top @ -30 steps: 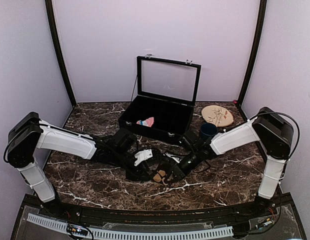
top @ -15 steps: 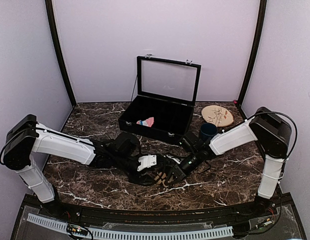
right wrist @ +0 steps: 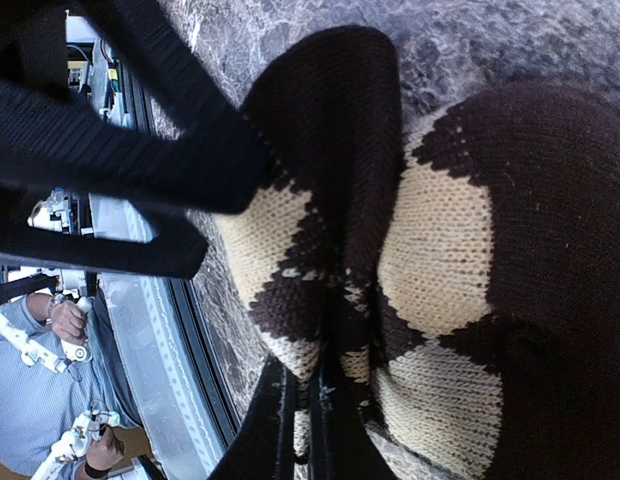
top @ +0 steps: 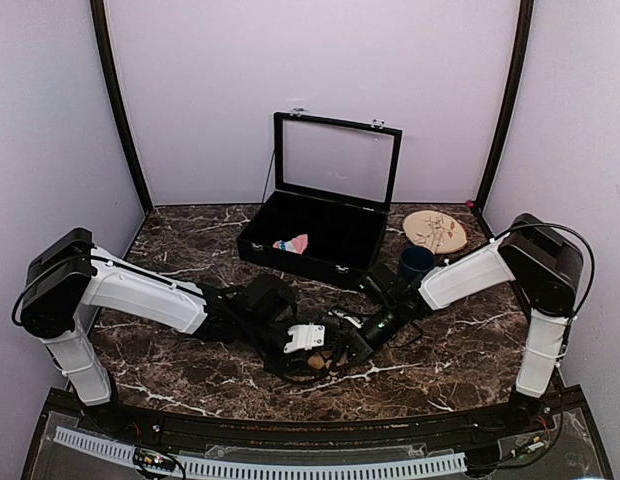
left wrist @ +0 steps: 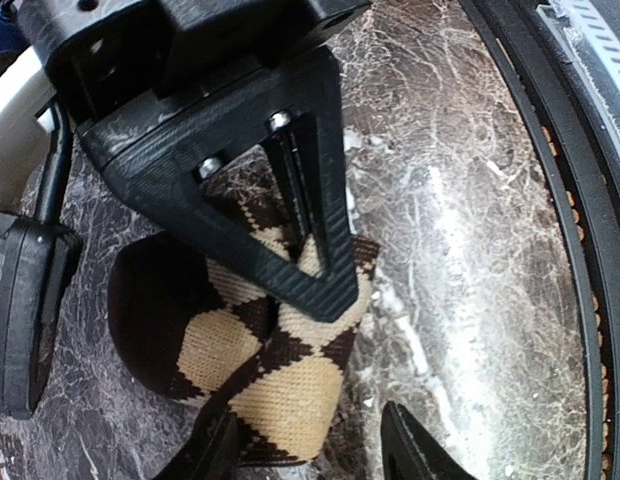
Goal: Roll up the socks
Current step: Roll the sock at the center of the board.
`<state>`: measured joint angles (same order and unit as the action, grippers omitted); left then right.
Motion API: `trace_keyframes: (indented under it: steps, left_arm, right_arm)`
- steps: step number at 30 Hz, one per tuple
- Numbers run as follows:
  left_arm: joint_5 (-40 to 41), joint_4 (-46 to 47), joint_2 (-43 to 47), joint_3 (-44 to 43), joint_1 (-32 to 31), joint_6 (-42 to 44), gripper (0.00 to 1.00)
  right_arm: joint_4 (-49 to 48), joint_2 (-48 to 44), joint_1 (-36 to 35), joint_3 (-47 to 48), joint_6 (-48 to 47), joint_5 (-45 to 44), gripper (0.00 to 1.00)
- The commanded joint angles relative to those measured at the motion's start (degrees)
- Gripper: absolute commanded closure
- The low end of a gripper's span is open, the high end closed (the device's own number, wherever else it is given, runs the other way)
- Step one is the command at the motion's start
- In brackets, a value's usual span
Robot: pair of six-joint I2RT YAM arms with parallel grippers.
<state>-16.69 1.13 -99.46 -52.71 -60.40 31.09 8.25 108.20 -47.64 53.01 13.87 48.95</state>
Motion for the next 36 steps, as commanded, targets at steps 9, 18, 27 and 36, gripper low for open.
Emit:
trace_keyframes:
  steps: [9, 18, 27, 36]
  left_arm:
    - [2.4, -0.7, -1.9, -3.2, -0.6, 3.7, 0.5]
    - [0.7, -3.5, -4.4, -4.8, -0.7, 4.5, 0.55]
    - [0.2, -5.1, -5.4, -5.2, -0.7, 4.4, 0.62]
    - [-1.4, -7.8, -7.3, -7.1, -0.7, 3.8, 0.75]
  right_arm:
    - [3.2, 0.9, 0.3, 0.7, -1.5, -0.3, 1.0]
    - [3.3, 1.0, 0.3, 0.9, -1.9, 0.2, 1.0]
    - [3.4, 1.3, 0.4, 1.0, -2.1, 0.3, 1.0]
    - [3.2, 0.8, 0.4, 0.9, -1.5, -0.1, 1.0]
